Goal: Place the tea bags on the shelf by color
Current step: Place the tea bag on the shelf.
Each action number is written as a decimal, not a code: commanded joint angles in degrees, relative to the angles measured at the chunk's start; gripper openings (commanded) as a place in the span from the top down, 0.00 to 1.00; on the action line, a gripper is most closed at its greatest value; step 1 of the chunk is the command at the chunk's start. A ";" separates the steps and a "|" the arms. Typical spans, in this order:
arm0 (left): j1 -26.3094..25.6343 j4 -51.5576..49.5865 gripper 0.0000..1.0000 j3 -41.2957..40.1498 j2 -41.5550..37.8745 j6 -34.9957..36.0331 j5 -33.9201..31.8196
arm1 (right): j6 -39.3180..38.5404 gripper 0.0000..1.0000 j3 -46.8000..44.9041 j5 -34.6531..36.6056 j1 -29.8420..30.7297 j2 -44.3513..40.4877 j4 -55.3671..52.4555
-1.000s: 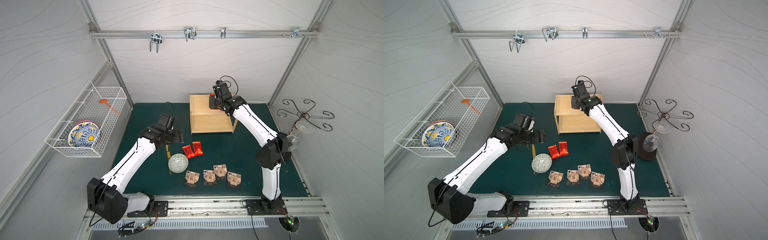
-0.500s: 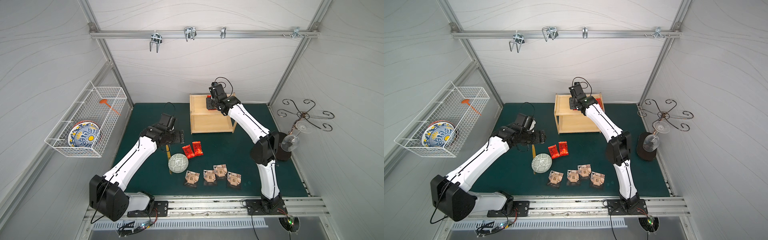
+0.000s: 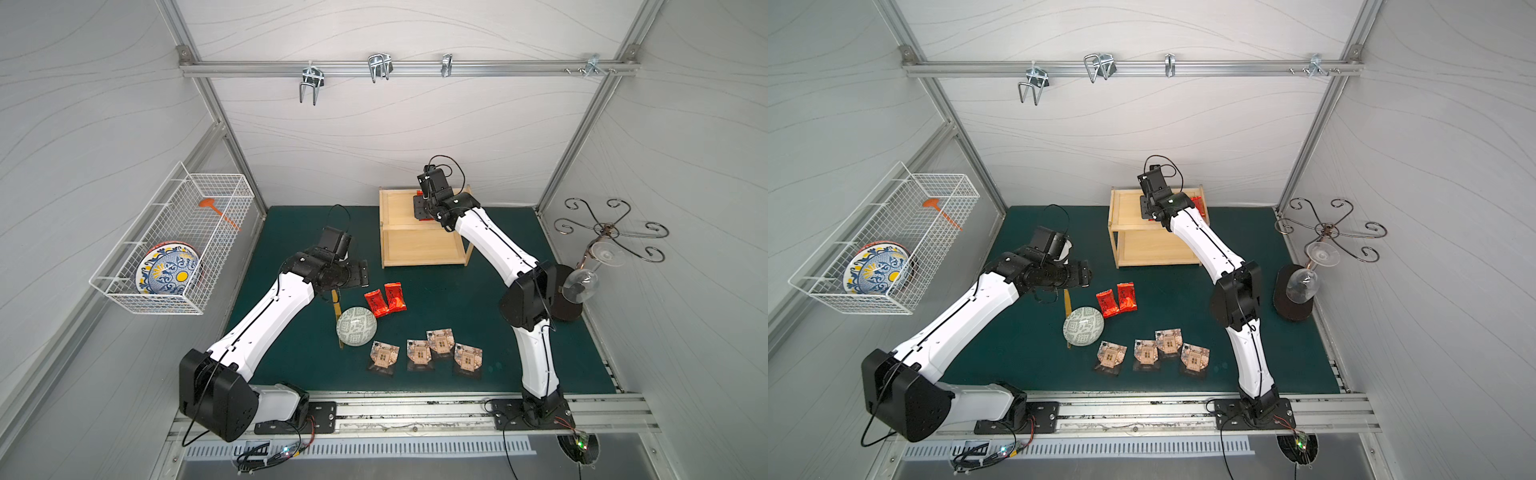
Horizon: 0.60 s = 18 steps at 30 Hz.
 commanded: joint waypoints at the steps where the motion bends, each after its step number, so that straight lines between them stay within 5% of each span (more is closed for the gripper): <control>1: 0.32 2.39 0.13 1.31 0.26 0.71 -0.16 | -0.66 0.40 0.20 1.66 -0.43 -0.12 -0.22; 18: 0.94 2.47 0.13 1.08 -0.09 0.63 0.19 | -0.72 0.37 -1.45 0.83 -0.70 -2.43 0.90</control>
